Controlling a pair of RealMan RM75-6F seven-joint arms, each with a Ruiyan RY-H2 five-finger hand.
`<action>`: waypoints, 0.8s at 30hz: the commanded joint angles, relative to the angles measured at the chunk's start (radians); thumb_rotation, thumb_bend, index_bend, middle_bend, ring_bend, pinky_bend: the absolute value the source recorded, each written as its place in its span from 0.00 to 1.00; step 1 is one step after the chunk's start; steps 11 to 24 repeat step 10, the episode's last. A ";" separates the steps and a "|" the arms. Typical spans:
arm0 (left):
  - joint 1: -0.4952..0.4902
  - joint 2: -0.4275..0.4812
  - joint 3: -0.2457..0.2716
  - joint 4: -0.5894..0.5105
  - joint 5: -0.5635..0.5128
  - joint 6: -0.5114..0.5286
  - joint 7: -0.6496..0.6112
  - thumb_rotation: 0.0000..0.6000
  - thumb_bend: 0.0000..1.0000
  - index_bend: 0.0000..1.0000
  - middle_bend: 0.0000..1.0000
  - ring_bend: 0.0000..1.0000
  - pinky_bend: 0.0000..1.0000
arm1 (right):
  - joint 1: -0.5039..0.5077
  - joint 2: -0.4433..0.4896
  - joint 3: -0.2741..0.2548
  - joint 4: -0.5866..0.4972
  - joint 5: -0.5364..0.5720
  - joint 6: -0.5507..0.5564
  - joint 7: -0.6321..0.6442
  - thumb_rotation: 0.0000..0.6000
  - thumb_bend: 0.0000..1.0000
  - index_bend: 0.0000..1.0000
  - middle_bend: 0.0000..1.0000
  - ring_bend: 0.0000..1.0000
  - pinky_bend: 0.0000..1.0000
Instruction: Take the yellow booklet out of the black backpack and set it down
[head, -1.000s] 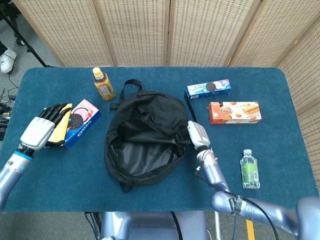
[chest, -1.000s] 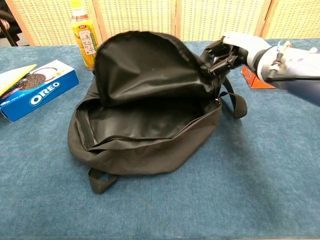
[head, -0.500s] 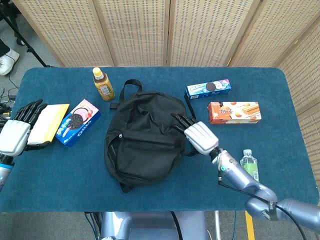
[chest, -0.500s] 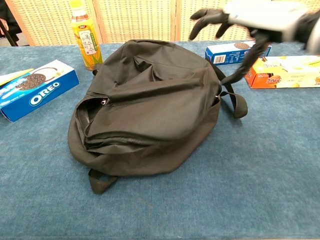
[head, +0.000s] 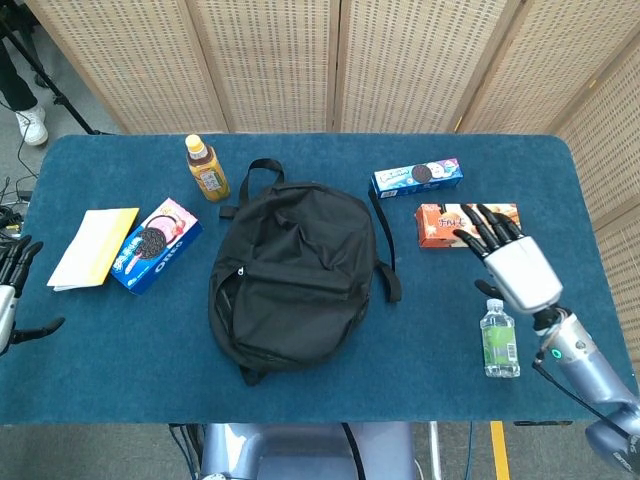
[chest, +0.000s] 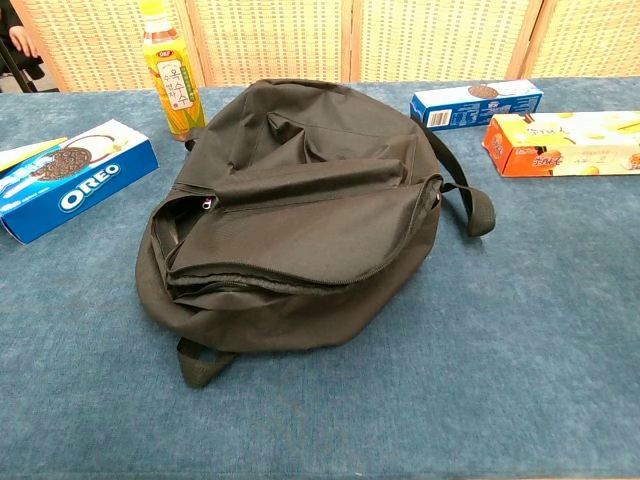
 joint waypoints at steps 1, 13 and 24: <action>0.027 0.002 0.012 -0.003 0.000 0.018 0.011 1.00 0.00 0.00 0.00 0.00 0.12 | -0.099 -0.031 -0.046 0.088 0.015 0.100 0.055 1.00 0.00 0.20 0.00 0.00 0.16; 0.068 -0.027 0.021 0.044 0.008 0.025 0.028 1.00 0.00 0.00 0.00 0.00 0.12 | -0.290 -0.055 -0.112 0.093 0.121 0.173 0.160 1.00 0.00 0.20 0.00 0.00 0.12; 0.068 -0.027 0.021 0.044 0.008 0.025 0.028 1.00 0.00 0.00 0.00 0.00 0.12 | -0.290 -0.055 -0.112 0.093 0.121 0.173 0.160 1.00 0.00 0.20 0.00 0.00 0.12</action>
